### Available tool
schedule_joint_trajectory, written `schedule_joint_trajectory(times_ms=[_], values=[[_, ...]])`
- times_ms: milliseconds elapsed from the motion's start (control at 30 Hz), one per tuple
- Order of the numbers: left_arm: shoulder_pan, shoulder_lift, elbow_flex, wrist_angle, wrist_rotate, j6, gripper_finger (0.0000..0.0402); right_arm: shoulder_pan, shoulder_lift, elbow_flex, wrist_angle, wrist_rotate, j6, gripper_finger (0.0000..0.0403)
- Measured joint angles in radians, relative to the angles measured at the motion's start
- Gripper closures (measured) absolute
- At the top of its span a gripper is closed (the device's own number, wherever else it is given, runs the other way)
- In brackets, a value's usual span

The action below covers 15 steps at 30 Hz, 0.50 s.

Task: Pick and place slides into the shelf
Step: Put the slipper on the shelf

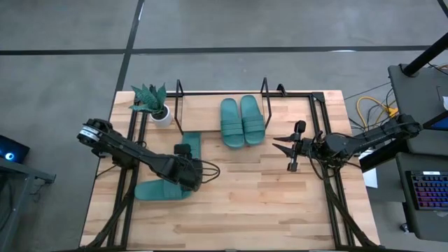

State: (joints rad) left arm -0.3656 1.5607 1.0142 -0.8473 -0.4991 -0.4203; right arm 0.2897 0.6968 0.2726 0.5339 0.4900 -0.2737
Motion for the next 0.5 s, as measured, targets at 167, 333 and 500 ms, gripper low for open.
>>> schedule_joint_trajectory(times_ms=[167,333,500], values=[[-0.002,0.032,0.000,-0.036,-0.032,-0.045,0.0201,0.000,0.000,0.000,-0.001,0.000,0.000,0.0319],[-0.003,0.097,0.002,-0.071,-0.069,-0.046,0.0201,0.000,0.000,0.000,-0.001,0.000,0.000,0.0314],[-0.005,0.169,0.017,-0.099,-0.112,-0.048,0.0201,0.000,0.000,0.000,-0.001,0.000,0.000,0.0318]])
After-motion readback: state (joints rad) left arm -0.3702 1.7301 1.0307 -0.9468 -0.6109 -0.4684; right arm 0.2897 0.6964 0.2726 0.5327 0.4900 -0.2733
